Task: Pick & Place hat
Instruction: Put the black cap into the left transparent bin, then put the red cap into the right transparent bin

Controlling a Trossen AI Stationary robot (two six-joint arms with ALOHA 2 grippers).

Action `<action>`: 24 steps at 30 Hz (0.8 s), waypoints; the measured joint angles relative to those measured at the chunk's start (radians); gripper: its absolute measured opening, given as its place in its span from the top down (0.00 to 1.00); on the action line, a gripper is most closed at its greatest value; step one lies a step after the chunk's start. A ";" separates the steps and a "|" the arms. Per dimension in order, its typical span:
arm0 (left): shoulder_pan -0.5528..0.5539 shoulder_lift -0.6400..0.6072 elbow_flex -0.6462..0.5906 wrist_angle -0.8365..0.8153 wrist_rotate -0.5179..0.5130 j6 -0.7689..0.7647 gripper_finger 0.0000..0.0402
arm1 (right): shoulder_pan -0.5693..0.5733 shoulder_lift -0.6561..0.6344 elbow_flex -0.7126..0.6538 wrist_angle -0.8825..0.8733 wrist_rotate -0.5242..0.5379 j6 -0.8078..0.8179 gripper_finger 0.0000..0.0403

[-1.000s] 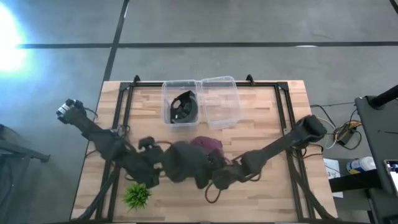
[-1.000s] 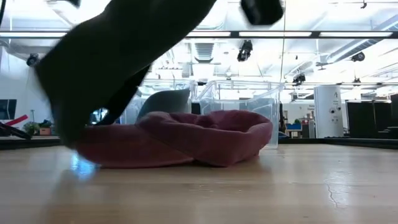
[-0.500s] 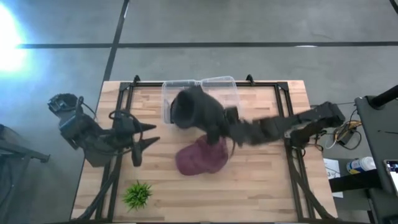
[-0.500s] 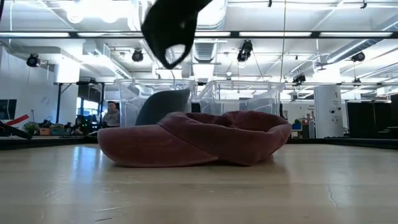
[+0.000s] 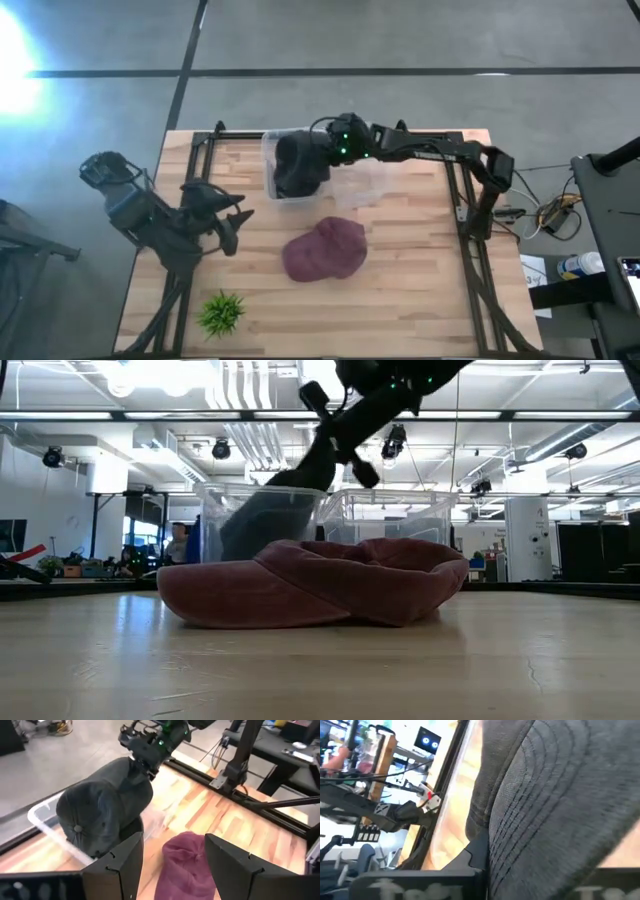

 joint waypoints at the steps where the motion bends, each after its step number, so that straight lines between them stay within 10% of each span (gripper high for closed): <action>1: 0.001 0.000 -0.019 0.000 0.006 -0.016 0.49 | -0.002 0.011 0.000 0.026 -0.007 -0.002 0.92; 13: 0.039 -0.005 -0.354 0.119 0.300 -0.161 0.49 | 0.099 -0.032 0.043 0.028 0.015 -0.126 0.48; 24: 0.115 -0.009 -0.801 0.843 0.594 -0.272 0.49 | 0.463 -0.119 -0.033 -0.461 0.181 0.093 0.41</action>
